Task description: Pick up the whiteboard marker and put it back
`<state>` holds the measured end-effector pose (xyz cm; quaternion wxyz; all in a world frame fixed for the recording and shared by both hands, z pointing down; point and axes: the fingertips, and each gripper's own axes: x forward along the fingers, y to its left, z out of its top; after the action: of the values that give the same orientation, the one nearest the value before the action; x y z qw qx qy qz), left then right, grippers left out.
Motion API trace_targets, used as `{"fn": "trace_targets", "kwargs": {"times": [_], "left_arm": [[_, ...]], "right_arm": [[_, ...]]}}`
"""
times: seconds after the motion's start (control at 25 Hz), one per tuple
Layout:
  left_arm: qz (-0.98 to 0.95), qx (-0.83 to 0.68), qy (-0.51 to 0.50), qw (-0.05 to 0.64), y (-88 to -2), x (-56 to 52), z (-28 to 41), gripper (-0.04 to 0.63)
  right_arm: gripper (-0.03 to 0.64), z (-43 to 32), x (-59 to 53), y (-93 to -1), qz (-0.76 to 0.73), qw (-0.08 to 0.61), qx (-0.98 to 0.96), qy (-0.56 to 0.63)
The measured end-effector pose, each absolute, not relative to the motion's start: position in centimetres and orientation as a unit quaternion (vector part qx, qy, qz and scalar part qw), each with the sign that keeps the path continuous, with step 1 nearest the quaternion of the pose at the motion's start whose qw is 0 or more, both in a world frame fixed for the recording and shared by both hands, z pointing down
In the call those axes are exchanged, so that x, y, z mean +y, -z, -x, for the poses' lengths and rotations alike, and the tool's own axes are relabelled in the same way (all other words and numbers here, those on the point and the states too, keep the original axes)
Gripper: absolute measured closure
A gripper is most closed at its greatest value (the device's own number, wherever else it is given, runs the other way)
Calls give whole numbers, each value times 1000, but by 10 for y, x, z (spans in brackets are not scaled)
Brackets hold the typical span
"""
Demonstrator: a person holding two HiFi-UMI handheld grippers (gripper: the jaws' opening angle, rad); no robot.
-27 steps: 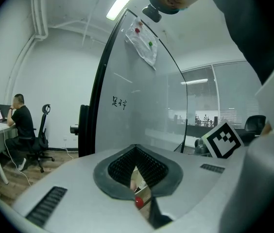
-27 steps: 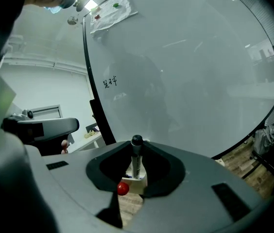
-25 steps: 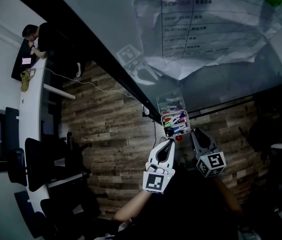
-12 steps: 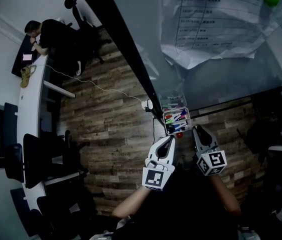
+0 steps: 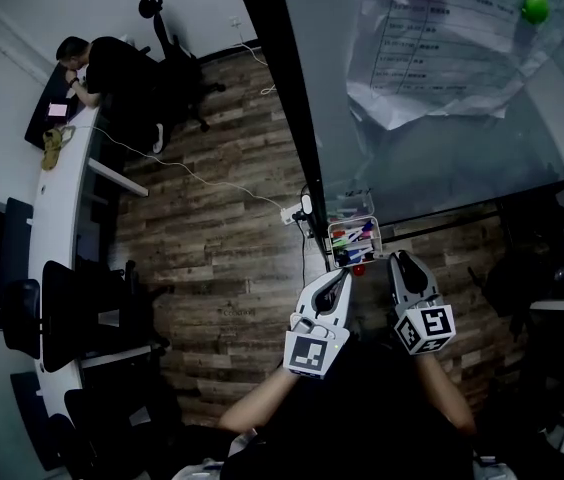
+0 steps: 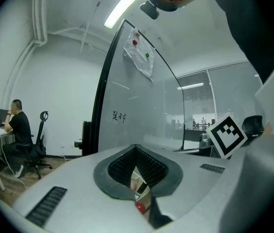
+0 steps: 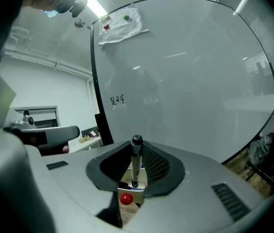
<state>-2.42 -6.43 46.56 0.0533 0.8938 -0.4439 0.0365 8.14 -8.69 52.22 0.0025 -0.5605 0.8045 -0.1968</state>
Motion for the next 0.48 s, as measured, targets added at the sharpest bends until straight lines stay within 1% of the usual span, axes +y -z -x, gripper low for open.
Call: {"fn": "trace_targets", "kwargs": {"times": [0.28,0.48], "left_arm": [[-891,-449,-14,64,-459,-58,25,588],[-893,-446,-17,47,-452,-53,22,588]], "right_arm": [[538,-86,-78,-507,564,14,805,181],[538,-88,-69,-496,564,20,808,169]]}}
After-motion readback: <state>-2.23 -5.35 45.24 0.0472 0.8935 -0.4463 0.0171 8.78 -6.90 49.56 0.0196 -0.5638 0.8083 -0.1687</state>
